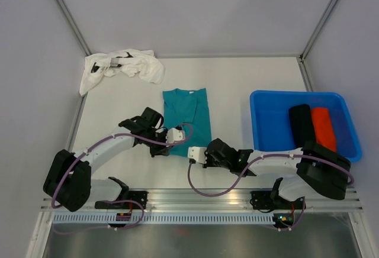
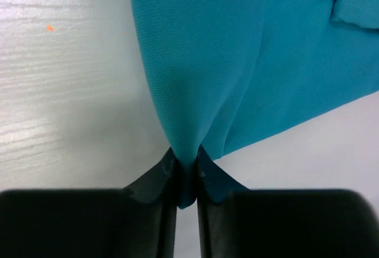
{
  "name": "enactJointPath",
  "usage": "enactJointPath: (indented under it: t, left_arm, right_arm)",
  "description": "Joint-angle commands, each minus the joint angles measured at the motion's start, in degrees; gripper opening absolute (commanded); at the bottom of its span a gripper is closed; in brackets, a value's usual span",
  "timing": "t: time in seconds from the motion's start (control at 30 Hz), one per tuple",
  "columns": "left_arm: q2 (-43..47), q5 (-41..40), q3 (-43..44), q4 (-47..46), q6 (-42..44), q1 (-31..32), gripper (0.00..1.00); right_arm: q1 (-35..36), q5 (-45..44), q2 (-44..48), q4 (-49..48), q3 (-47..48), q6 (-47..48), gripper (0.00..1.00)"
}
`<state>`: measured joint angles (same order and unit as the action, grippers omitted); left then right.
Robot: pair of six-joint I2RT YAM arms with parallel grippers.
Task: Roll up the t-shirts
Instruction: Roll the tshirt
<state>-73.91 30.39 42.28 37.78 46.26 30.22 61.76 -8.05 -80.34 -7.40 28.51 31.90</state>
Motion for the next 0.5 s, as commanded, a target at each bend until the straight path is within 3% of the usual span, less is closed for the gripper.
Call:
enactJointPath:
  t: [0.0,0.23,0.47]
  left_arm:
    - [-0.3,3.1,1.8,2.2,3.0,-0.6,0.02]
    - [1.3,4.2,2.6,11.3,7.2,-2.0,0.02]
    - [-0.3,8.0,4.9,20.0,12.9,-5.1,0.02]
  right_arm:
    - [0.3,1.4,1.7,3.3,1.7,-0.6,0.14]
    - [0.1,15.7,4.8,15.0,6.2,-7.2,0.14]
    - [-3.4,28.7,3.6,20.7,9.9,-4.7,0.09]
